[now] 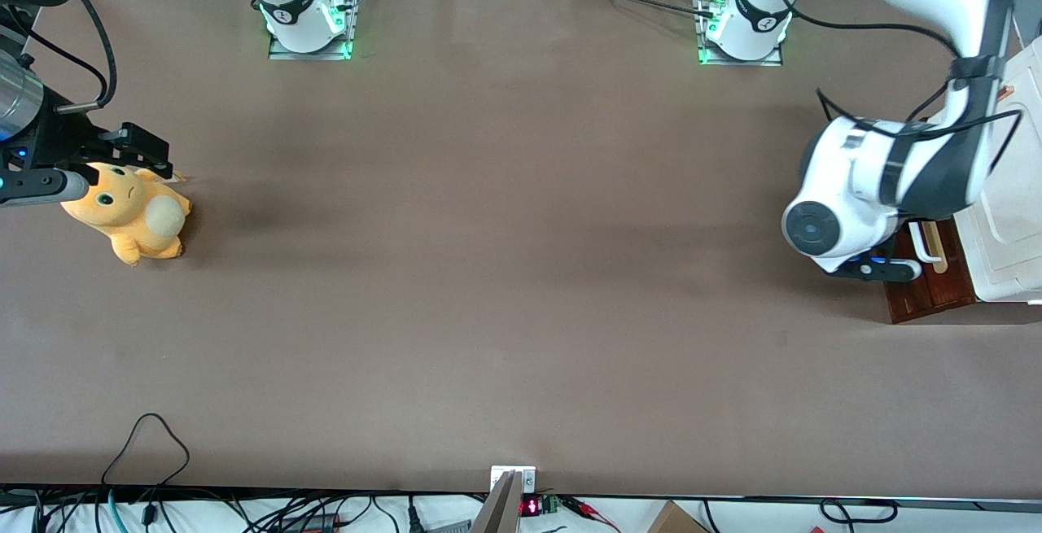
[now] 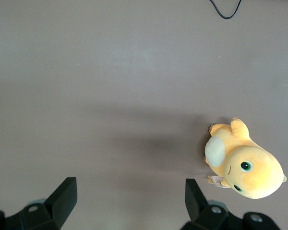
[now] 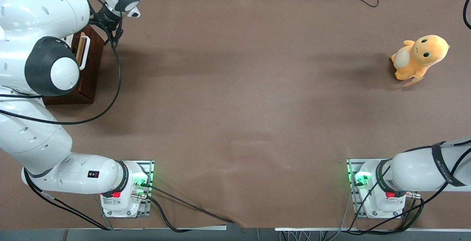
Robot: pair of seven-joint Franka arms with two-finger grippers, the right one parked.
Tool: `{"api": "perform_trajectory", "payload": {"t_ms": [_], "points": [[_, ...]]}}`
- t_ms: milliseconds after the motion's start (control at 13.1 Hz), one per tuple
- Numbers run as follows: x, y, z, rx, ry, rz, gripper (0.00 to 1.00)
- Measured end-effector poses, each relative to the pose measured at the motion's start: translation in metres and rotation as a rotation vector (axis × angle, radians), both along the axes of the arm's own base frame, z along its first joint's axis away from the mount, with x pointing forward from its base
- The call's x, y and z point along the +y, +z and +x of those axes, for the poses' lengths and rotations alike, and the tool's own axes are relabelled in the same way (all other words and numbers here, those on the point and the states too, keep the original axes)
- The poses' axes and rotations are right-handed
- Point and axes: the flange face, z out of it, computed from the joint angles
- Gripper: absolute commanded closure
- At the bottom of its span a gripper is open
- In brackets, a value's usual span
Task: Open lower drawer with left arm only
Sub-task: 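Lower the open left gripper toward the white drawer handle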
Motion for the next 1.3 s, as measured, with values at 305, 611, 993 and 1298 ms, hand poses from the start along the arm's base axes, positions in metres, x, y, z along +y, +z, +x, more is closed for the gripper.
{"api": "perform_trajectory", "payload": {"t_ms": [305,611,993,1298], "points": [[-0.002,-0.028,-0.012,-0.041,-0.089,0.196,0.0],[0.001,-0.049,-0.022,-0.066,-0.113,0.319,0.0],[-0.007,-0.088,-0.032,-0.057,-0.11,0.389,0.0],[-0.003,-0.107,-0.038,-0.02,-0.109,0.402,0.0]]}}
